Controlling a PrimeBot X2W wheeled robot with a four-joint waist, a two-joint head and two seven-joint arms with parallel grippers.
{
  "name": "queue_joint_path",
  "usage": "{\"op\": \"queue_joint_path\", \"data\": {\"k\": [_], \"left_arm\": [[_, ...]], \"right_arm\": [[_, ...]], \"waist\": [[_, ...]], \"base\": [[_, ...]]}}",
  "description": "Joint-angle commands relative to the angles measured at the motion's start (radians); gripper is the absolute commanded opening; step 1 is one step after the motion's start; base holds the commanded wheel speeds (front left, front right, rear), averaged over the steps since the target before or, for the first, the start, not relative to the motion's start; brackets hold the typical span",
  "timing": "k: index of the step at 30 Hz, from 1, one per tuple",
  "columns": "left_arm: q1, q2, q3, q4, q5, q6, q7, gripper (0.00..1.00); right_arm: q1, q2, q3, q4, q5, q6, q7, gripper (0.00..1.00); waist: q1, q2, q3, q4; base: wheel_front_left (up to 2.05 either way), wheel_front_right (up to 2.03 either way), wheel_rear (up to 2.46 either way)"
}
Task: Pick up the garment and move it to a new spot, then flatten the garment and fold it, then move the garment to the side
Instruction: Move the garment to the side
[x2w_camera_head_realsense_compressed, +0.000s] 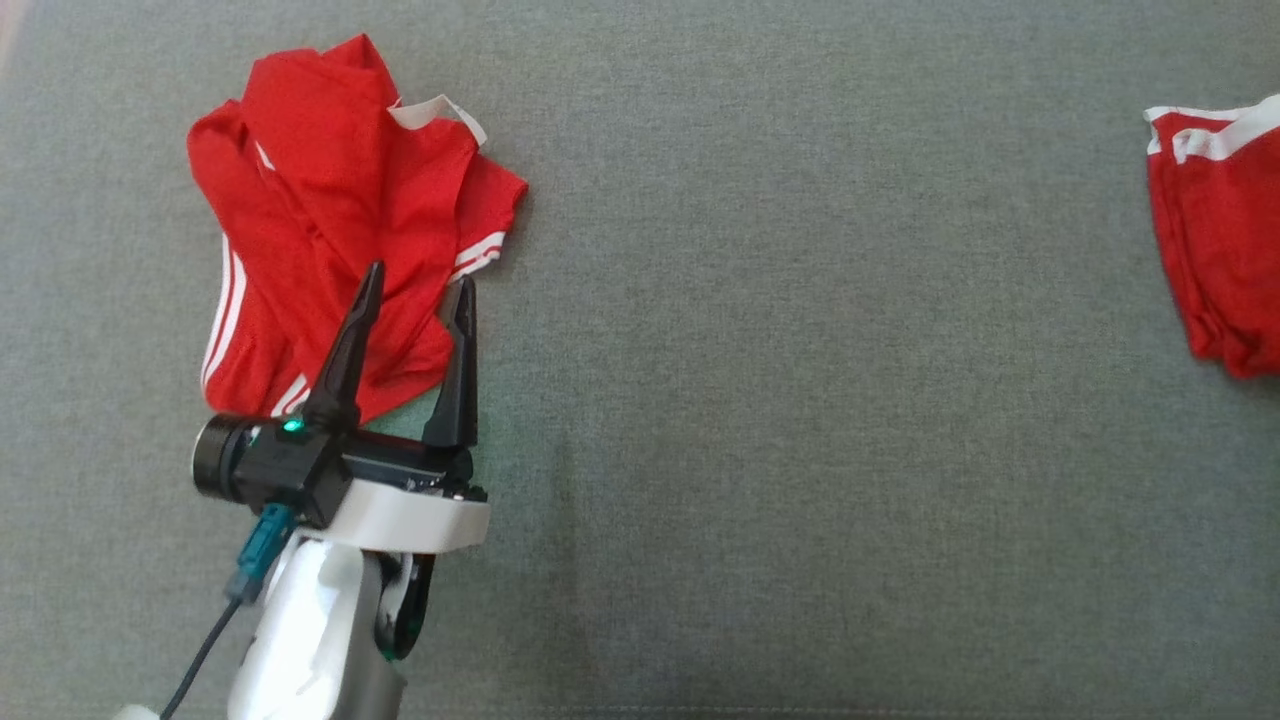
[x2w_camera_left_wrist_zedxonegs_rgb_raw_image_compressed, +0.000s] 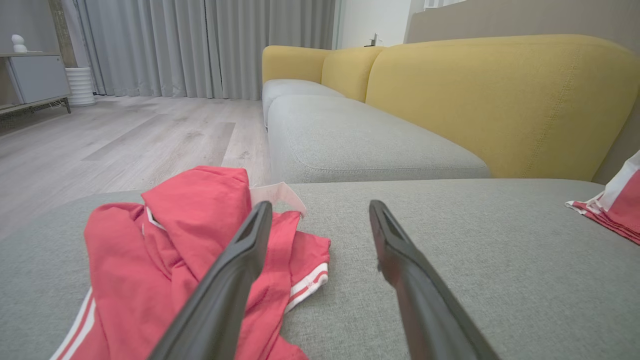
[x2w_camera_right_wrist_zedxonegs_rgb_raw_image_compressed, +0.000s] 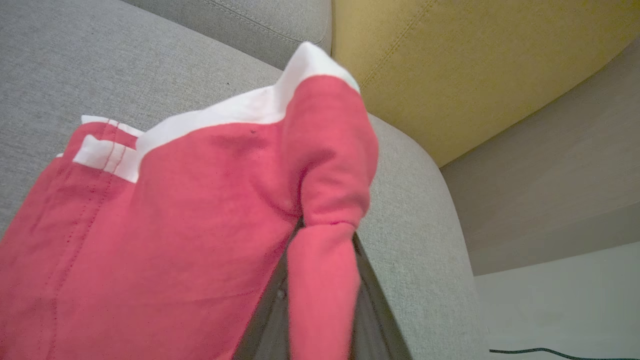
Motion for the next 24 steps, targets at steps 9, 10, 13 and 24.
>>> {"op": "queue_joint_path", "data": {"k": [9,10,13,24], "left_arm": [[-0.003,0.007,0.039,-0.020,-0.006,0.005,-0.005,1.00],[0.002,0.007,0.038,-0.019,-0.008,0.007,-0.005,1.00],[0.020,0.007,0.034,-0.018,-0.010,0.013,-0.005,1.00],[0.088,0.007,0.051,-0.017,0.012,0.013,-0.005,1.00]], "right_arm": [[-0.002,0.082,-0.035,-0.069,-0.021,-0.001,-0.070,1.00],[0.002,0.100,-0.032,-0.083,-0.018,-0.001,-0.084,1.00],[0.016,0.164,-0.022,-0.137,0.008,-0.001,-0.137,1.00],[0.182,0.462,0.022,-0.367,0.134,-0.001,-0.294,1.00]], "waist": [[-0.0001,0.0000,-0.086,-0.019],[-0.0001,0.0000,-0.103,-0.022],[-0.0001,0.0000,-0.153,-0.033],[-0.0001,0.0000,-0.293,-0.057]], "base": [[0.00,0.00,0.00],[0.00,0.00,0.00],[0.00,0.00,0.00],[0.00,0.00,0.00]]}}
